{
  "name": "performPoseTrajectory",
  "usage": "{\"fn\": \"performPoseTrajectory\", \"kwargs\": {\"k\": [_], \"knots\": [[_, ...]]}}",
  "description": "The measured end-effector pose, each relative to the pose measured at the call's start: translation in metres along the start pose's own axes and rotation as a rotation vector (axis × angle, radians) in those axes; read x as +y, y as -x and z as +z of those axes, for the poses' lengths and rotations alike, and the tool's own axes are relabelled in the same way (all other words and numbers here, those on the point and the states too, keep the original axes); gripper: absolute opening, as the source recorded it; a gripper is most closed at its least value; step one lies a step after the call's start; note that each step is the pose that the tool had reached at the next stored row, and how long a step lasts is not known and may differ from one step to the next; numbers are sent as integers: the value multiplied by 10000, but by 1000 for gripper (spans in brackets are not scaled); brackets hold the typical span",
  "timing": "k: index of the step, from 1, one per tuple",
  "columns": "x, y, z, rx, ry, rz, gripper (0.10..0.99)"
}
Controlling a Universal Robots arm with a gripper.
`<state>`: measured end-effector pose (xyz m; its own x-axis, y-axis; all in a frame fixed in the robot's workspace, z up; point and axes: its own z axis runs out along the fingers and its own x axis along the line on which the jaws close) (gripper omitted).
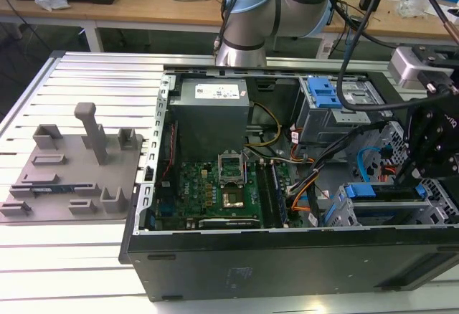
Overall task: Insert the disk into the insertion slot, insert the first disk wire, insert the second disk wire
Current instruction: 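Insert the first disk wire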
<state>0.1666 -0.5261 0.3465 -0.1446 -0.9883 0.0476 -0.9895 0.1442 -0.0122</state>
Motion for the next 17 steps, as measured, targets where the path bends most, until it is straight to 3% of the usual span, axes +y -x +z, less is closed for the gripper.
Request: {"fn": "performPoseTrajectory", "kwargs": {"k": [11,17], "knots": [[1,2,45,-1,-4,-79,169],[0,3,68,-9,-18,-413,169]]}}
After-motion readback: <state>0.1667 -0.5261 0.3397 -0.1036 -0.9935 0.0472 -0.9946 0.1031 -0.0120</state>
